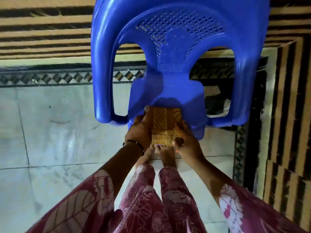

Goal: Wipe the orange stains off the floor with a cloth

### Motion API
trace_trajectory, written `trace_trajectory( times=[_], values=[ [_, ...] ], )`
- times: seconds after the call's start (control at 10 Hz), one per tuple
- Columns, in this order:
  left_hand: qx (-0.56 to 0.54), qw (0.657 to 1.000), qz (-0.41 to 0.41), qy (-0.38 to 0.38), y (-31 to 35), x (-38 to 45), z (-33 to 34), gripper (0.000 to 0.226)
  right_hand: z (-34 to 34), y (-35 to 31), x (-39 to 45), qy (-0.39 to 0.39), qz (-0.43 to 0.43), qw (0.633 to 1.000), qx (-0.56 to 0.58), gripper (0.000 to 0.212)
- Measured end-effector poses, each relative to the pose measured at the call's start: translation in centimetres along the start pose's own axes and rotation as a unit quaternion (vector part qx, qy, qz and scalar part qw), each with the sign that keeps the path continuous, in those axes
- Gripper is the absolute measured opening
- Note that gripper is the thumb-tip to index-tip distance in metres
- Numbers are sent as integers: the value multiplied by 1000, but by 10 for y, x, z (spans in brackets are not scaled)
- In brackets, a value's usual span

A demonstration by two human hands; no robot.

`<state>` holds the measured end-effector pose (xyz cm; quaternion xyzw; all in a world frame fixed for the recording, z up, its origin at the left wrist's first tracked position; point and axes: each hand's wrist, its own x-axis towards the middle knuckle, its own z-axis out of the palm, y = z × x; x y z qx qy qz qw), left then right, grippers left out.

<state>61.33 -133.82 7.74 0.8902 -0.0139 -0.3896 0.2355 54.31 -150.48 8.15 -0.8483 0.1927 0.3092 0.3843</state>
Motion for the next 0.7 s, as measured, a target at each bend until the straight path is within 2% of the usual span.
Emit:
trace_trajectory(
  times=[0.1, 0.2, 0.3, 0.4, 0.5, 0.6, 0.7],
  values=[
    [-8, 999, -44, 19, 3, -1, -2, 73, 7, -4, -5, -19, 27, 996, 78, 66],
    [-121, 982, -110, 97, 0, 3, 1, 57, 6, -9, -5, -51, 30, 989, 135, 73],
    [-176, 967, -148, 110, -5, 0, 6, 58, 3, -7, 1, -67, 36, 996, 49, 76],
    [-162, 974, -142, 75, -3, -2, 7, 55, -4, -4, 2, -43, 8, 996, -71, 63],
    [-86, 989, -120, 12, 7, -11, 3, 68, -10, -1, -11, 18, 5, 1000, -25, 56],
    [-99, 991, -81, 39, 28, -43, -25, 71, -32, -8, -36, 94, 31, 994, 54, 44],
    [-189, 974, -27, 124, 47, -93, -63, 54, -64, -41, -72, 103, 10, 992, 75, 29]
  ],
)
